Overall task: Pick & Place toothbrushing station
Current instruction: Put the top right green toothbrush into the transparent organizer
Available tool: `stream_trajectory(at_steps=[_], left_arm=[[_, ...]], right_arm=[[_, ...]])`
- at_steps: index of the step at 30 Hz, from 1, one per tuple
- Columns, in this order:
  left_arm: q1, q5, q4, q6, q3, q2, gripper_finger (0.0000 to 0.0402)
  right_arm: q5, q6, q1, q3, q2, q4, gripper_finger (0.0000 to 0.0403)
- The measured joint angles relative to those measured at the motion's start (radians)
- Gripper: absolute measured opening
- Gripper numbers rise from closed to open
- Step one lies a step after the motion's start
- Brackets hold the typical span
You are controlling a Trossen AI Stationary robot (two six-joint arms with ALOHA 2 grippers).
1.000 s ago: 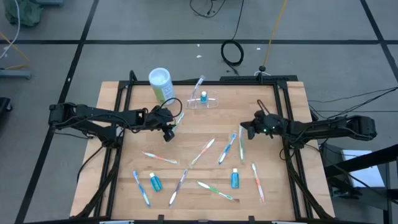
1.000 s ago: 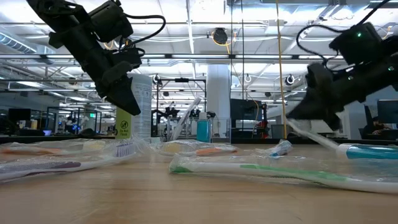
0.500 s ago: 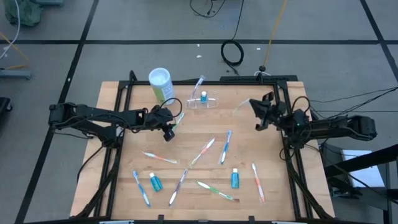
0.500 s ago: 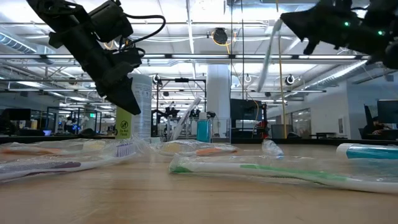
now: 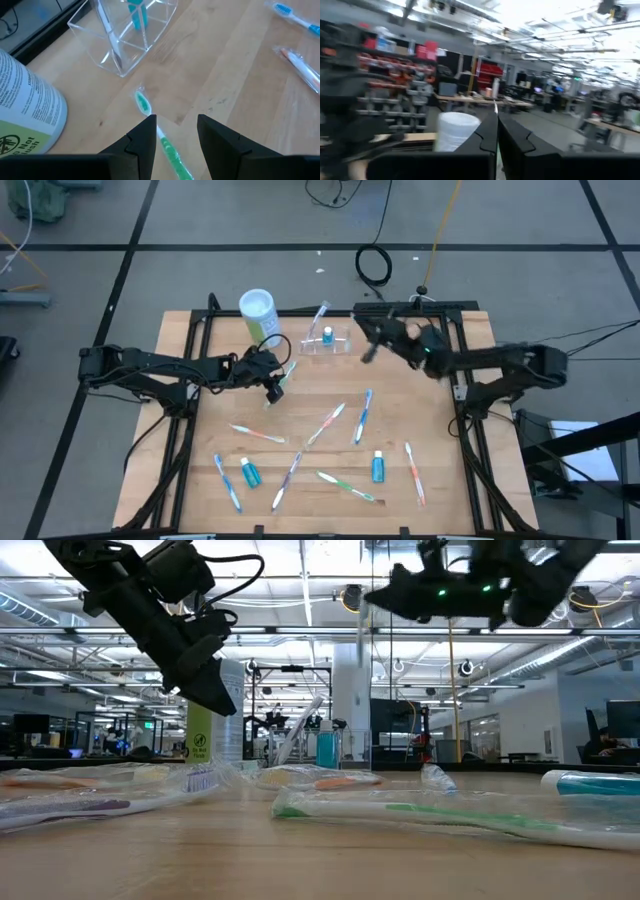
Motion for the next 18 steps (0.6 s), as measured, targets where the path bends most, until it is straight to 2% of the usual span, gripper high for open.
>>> stream_trajectory(at_steps=[6, 8, 11, 18], left_arm=[[-0.006, 0.000, -0.001, -0.001, 0.000, 0.000, 0.0150], [-0.012, 0.001, -0.001, -0.001, 0.000, 0.000, 0.0150], [-0.016, 0.002, -0.001, -0.001, 0.000, 0.000, 0.0150], [-0.016, 0.001, -0.001, 0.005, 0.000, 0.000, 0.0150]], right_arm=[[0.004, 0.054, -0.084, 0.076, 0.163, 0.003, 0.0000], [0.040, 0.086, -0.102, 0.076, 0.197, 0.007, 0.0000], [0.098, 0.087, -0.118, 0.076, 0.249, 0.009, 0.0000], [0.098, 0.139, -0.122, 0.075, 0.329, -0.004, 0.0001]])
